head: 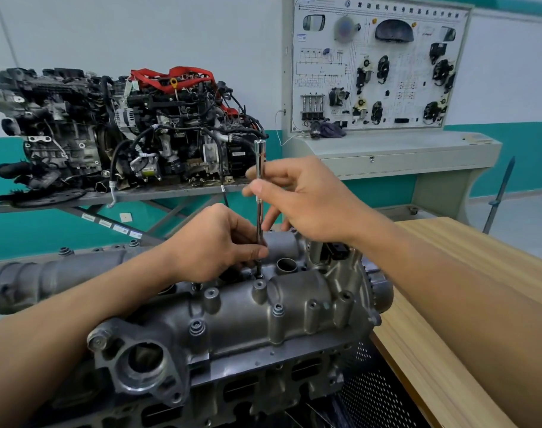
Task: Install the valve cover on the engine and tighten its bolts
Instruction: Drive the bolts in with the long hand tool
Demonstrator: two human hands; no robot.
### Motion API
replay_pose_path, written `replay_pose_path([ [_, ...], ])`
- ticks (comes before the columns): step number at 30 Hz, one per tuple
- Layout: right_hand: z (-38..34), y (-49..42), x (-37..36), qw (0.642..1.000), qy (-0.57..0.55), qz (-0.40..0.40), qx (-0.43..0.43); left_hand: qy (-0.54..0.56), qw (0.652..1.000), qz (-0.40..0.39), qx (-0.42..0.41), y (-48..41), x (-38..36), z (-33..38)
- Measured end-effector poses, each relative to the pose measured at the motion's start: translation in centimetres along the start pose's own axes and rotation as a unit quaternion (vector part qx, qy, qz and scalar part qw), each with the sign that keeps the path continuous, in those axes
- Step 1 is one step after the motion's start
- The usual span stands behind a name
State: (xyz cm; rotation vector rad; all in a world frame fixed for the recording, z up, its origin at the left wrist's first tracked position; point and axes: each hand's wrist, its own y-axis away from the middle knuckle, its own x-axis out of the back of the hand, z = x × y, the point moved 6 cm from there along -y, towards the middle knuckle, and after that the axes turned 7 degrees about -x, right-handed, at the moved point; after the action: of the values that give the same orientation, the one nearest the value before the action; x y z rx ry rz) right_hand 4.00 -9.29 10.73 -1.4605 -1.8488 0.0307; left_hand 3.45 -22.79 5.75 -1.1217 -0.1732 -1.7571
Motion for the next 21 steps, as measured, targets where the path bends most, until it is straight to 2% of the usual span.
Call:
replay_pose_path([
  [1, 0.0, 0.1, -0.1, 0.999, -0.022, -0.034, -0.001, -0.009, 1.0, -0.002, -0.004, 0.0, 0.0, 0.0],
  [3, 0.0, 0.2, -0.3, 0.998, -0.042, -0.047, -0.001, -0.016, 1.0, -0.003, -0.007, 0.1, 0.0, -0.1],
  [10, -0.3, 0.4, -1.3, 0.989, -0.029, 0.139, 0.047, -0.018, 1.0, -0.01, -0.012, 0.0, -0.2, -0.2],
  [13, -0.3, 0.4, -1.4, 0.982, -0.021, 0.179, 0.062, -0.022, 1.0, -0.008, -0.014, 0.0, -0.2, -0.3],
  [15, -0.3, 0.3, -1.4, 0.981, -0.019, 0.181, 0.064, -0.027, 1.0, -0.006, -0.014, -0.1, -0.1, -0.3],
  [18, -0.5, 0.1, -1.6, 0.988, -0.032, 0.139, 0.061, -0.017, 1.0, -0.002, -0.017, 0.1, 0.2, 0.0],
  [21, -2.2, -0.6, -0.3, 0.986, -0.084, 0.118, 0.082, 0.036, 0.997, 0.052, -0.042, 0.2, 1.7, 1.1],
])
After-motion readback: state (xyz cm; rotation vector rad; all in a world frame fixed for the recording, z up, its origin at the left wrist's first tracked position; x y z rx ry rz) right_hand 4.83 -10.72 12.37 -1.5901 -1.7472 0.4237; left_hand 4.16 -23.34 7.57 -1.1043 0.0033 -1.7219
